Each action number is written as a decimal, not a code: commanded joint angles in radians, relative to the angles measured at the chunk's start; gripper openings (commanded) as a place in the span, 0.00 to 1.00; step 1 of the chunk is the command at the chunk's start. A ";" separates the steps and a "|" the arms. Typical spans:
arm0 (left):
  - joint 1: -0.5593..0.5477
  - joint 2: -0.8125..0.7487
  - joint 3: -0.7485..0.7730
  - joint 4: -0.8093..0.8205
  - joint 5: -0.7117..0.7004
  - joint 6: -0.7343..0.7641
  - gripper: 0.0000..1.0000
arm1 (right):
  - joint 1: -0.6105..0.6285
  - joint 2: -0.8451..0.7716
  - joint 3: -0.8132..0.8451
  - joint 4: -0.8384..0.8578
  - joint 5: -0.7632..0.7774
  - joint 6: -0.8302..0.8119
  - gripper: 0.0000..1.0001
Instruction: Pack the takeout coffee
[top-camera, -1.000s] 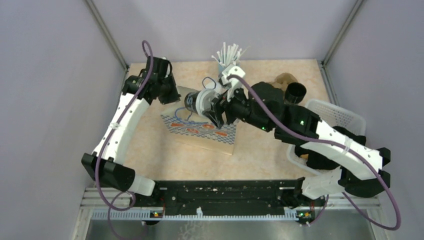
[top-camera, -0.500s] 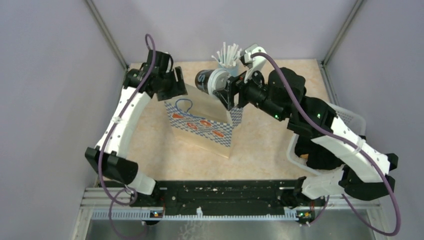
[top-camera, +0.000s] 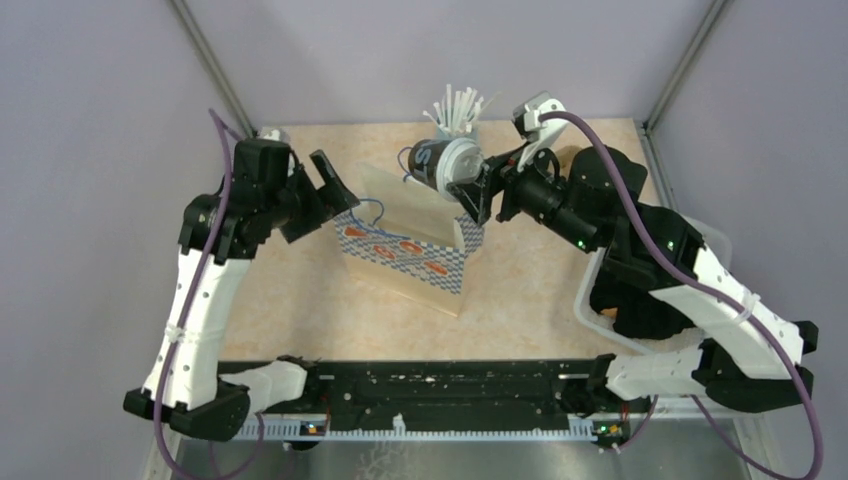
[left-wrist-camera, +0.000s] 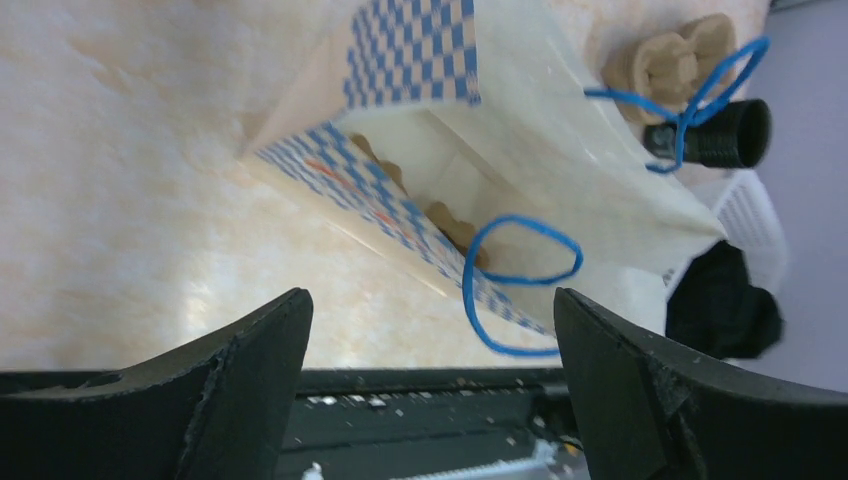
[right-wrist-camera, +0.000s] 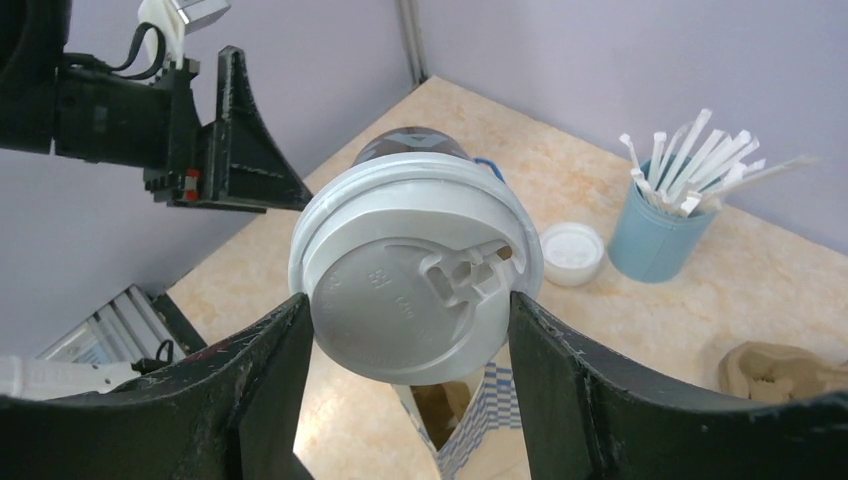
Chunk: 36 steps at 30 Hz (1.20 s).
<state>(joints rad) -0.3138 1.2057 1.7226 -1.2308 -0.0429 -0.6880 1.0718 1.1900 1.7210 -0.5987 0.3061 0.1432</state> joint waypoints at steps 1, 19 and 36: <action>0.001 -0.071 -0.148 0.048 0.208 -0.214 0.95 | -0.005 -0.036 -0.021 0.029 0.019 0.023 0.66; -0.001 -0.046 -0.419 0.402 0.352 -0.270 0.54 | -0.004 -0.112 -0.090 0.029 0.024 0.065 0.65; -0.017 0.349 0.296 -0.044 0.483 0.186 0.00 | -0.004 -0.120 -0.132 0.035 0.075 0.011 0.65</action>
<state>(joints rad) -0.3157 1.4559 1.9221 -1.1851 0.3347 -0.6186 1.0718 1.0817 1.5917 -0.5919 0.3515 0.1787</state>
